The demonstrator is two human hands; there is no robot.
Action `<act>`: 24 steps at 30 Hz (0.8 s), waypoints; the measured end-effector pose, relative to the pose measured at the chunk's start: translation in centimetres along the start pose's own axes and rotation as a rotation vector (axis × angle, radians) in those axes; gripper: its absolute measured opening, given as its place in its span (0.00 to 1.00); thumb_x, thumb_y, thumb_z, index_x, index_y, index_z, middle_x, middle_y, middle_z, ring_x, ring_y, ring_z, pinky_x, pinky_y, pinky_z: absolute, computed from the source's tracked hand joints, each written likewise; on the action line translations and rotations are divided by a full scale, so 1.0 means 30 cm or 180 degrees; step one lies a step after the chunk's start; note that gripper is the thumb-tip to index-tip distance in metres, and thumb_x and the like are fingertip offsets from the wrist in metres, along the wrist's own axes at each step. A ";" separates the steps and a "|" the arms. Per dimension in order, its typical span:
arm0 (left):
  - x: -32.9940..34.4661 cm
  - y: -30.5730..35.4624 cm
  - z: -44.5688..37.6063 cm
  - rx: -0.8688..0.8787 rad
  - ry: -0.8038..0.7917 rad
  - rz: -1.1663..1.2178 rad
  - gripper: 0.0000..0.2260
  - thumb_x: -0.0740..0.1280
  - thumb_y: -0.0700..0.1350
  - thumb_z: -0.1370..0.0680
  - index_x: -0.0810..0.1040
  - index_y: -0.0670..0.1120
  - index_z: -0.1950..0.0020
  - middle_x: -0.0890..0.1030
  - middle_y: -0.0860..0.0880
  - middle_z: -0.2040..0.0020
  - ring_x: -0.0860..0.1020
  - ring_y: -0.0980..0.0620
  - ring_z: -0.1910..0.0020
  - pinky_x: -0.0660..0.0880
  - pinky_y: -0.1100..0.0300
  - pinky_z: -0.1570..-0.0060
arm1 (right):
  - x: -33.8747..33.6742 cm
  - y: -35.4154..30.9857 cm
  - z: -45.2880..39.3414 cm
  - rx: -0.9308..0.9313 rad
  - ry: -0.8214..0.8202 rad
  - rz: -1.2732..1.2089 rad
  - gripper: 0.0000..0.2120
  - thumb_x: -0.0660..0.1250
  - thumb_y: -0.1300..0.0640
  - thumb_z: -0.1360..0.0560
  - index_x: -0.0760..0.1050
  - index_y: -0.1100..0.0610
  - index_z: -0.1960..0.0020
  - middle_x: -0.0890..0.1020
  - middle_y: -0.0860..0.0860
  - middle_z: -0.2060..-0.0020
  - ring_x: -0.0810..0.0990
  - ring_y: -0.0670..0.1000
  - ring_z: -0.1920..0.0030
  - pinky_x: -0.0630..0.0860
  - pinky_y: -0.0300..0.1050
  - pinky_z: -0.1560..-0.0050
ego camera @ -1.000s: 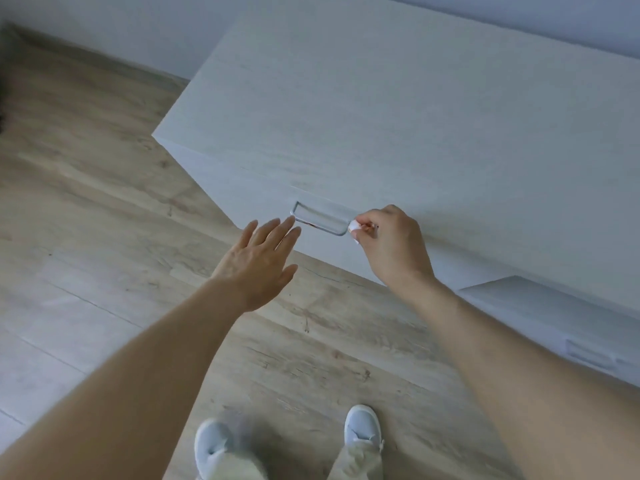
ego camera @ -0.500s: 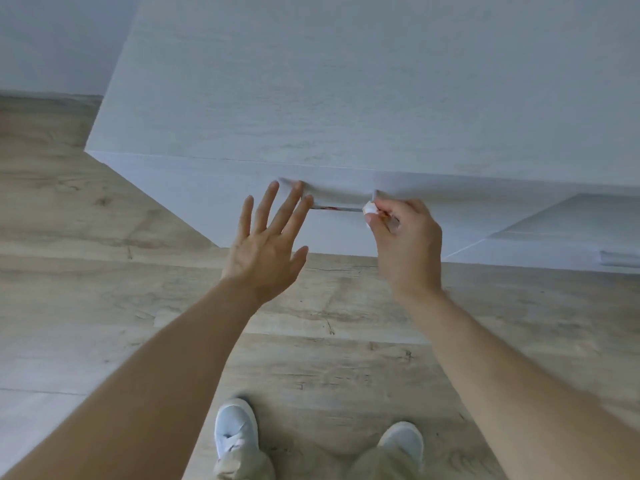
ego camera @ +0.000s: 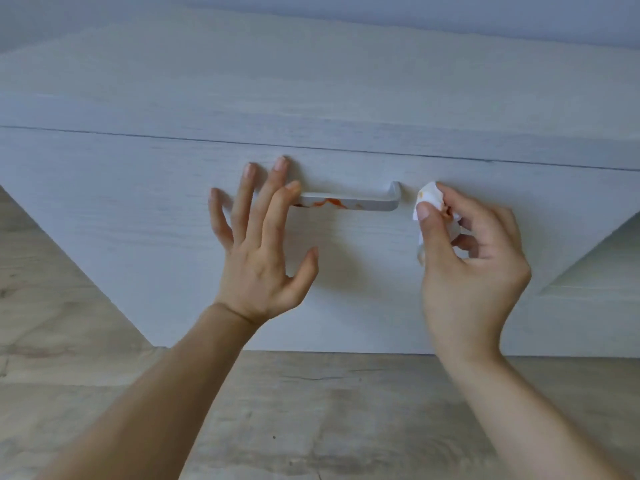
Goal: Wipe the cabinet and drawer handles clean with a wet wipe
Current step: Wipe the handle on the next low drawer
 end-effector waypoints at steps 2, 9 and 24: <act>0.008 -0.002 -0.001 0.0120 0.0222 0.0067 0.29 0.62 0.51 0.27 0.59 0.43 0.29 0.60 0.47 0.27 0.50 0.44 0.24 0.41 0.40 0.30 | 0.026 0.008 -0.003 -0.0124 0.0135 -0.0162 0.08 0.70 0.57 0.27 0.79 0.53 0.48 0.75 0.41 0.58 0.79 0.50 0.57 0.78 0.53 0.56; 0.001 -0.014 -0.009 0.0302 0.0422 -0.0029 0.28 0.60 0.52 0.28 0.60 0.45 0.29 0.63 0.48 0.28 0.56 0.42 0.26 0.44 0.42 0.30 | 0.082 -0.028 -0.011 -0.0171 0.0487 -0.0793 0.08 0.70 0.58 0.27 0.81 0.58 0.49 0.76 0.47 0.58 0.80 0.59 0.57 0.77 0.51 0.60; 0.012 -0.007 -0.008 0.0060 0.0691 0.0348 0.30 0.62 0.51 0.31 0.60 0.45 0.30 0.63 0.52 0.29 0.55 0.42 0.26 0.41 0.46 0.29 | 0.076 0.060 0.024 0.0127 0.0047 -0.0899 0.08 0.67 0.61 0.24 0.79 0.53 0.47 0.83 0.51 0.53 0.79 0.37 0.60 0.71 0.26 0.61</act>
Point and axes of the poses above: each hand's wrist, its own z-axis away from the middle knuckle, its own x-axis out of the palm, y = z × x, the point moved 6 cm from there along -z, towards the middle knuckle
